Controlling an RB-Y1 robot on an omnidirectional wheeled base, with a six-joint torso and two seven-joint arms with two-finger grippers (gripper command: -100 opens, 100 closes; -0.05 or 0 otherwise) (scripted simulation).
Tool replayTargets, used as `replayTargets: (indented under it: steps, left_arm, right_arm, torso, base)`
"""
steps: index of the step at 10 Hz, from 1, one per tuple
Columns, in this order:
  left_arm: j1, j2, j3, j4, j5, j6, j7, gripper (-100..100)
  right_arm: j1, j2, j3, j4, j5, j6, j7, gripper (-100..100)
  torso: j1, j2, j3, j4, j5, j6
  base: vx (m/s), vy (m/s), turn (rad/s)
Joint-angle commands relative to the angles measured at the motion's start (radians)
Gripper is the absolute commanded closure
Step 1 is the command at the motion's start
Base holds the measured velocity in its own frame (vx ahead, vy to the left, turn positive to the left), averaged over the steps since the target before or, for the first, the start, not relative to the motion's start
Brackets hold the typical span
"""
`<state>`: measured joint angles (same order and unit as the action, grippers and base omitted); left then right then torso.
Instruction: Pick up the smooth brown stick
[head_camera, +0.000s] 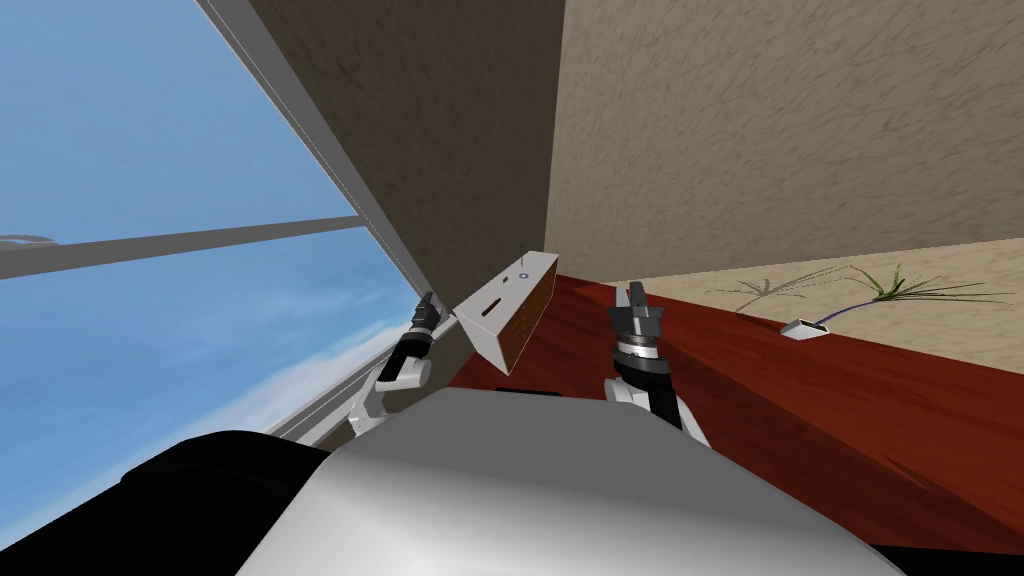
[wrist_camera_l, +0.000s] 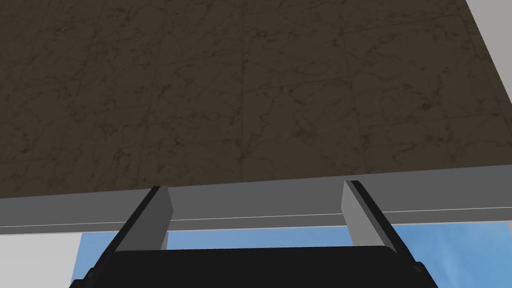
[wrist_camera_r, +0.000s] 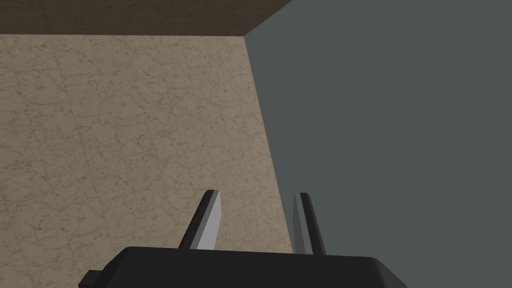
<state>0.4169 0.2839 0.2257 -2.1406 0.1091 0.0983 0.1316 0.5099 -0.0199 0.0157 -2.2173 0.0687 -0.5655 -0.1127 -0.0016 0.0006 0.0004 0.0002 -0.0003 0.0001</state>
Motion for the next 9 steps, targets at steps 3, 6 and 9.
replayTargets:
  steps: [3, 6, 9]
  left_arm:
    - [-0.007, 0.028, 0.028, 0.040, 0.025, 0.117, 0.033, -100]
    - [-0.016, 0.047, 0.047, 0.071, 0.041, 0.182, 0.054, -100]
    - [-0.036, 0.081, 0.087, 0.139, 0.075, 0.271, 0.096, -100]
  right_arm:
    - [0.000, 0.000, 0.000, 0.000, 0.000, 0.000, 0.000, 0]
    - [0.000, 0.000, 0.000, 0.000, 0.000, 0.000, 0.000, 0]
    - [0.000, 0.000, 0.000, 0.000, 0.000, 0.000, 0.000, 0]
  torso:
    - [0.000, -0.001, -0.001, 0.000, 0.000, 0.000]
    - [0.000, -0.001, -0.001, 0.000, 0.000, 0.000]
    - [0.000, -0.002, -0.001, 0.000, 0.000, 0.000]
  base:
    - [-0.002, -0.029, 0.002]
    - [0.005, -0.025, -0.002]
    - [0.020, -0.035, -0.015]
